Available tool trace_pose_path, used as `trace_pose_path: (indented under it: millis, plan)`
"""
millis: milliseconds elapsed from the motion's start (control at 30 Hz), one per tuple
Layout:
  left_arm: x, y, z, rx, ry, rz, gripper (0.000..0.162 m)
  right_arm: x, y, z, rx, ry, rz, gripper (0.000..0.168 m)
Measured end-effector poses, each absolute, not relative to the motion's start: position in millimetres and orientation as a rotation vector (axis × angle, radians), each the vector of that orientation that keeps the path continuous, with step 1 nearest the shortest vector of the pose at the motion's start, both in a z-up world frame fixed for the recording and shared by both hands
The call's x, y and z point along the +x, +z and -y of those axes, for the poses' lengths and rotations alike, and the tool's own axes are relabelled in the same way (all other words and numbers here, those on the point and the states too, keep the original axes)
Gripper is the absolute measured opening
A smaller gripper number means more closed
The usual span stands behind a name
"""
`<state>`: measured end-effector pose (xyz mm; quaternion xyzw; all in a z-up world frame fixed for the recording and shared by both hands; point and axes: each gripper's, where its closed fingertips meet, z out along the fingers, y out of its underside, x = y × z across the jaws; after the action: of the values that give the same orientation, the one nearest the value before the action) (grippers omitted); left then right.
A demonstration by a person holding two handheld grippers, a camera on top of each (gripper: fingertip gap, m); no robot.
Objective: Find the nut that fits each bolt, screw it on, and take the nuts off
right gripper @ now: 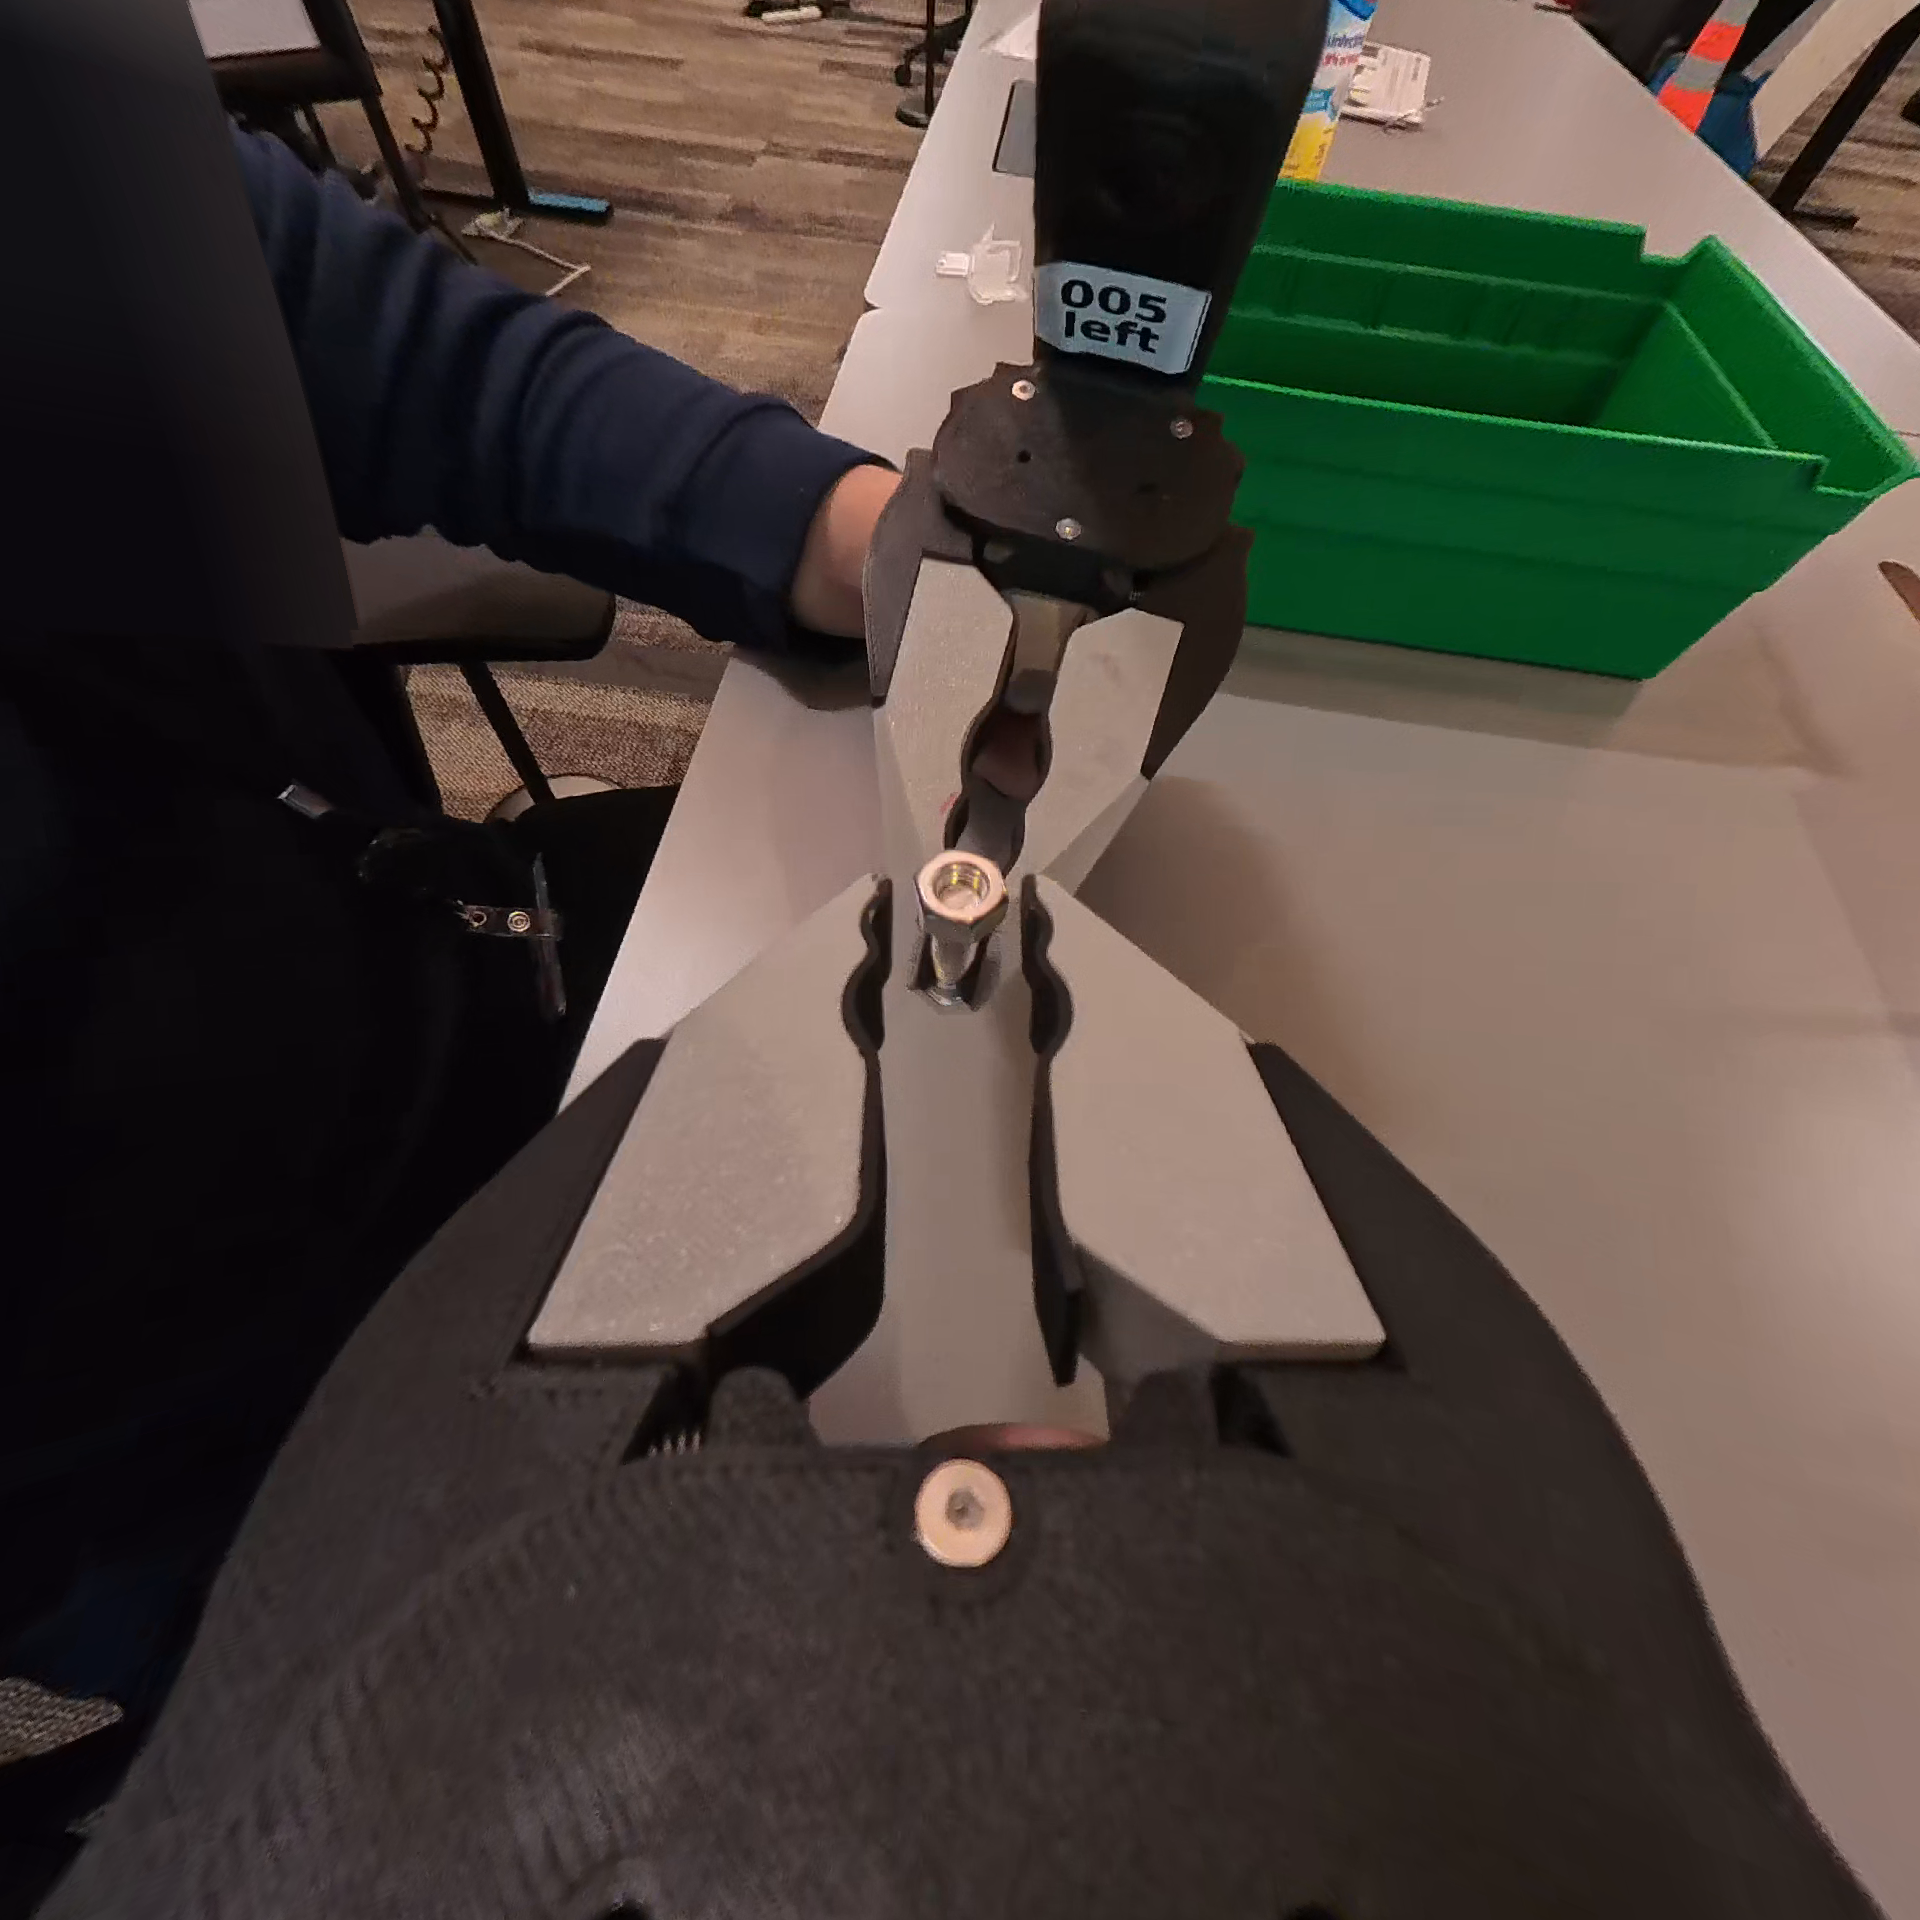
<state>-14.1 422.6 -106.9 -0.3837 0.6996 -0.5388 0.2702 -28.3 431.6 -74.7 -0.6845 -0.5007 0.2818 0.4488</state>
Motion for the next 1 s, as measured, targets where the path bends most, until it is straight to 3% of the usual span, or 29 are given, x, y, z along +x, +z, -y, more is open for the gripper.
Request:
trace_pose_path:
  millis: [1000]
  plan:
    - [-4,-115,-440,-1.146,-1.33,-1.834,0.007,-18,-83,-449,-1.729,0.571,0.984,0.015]
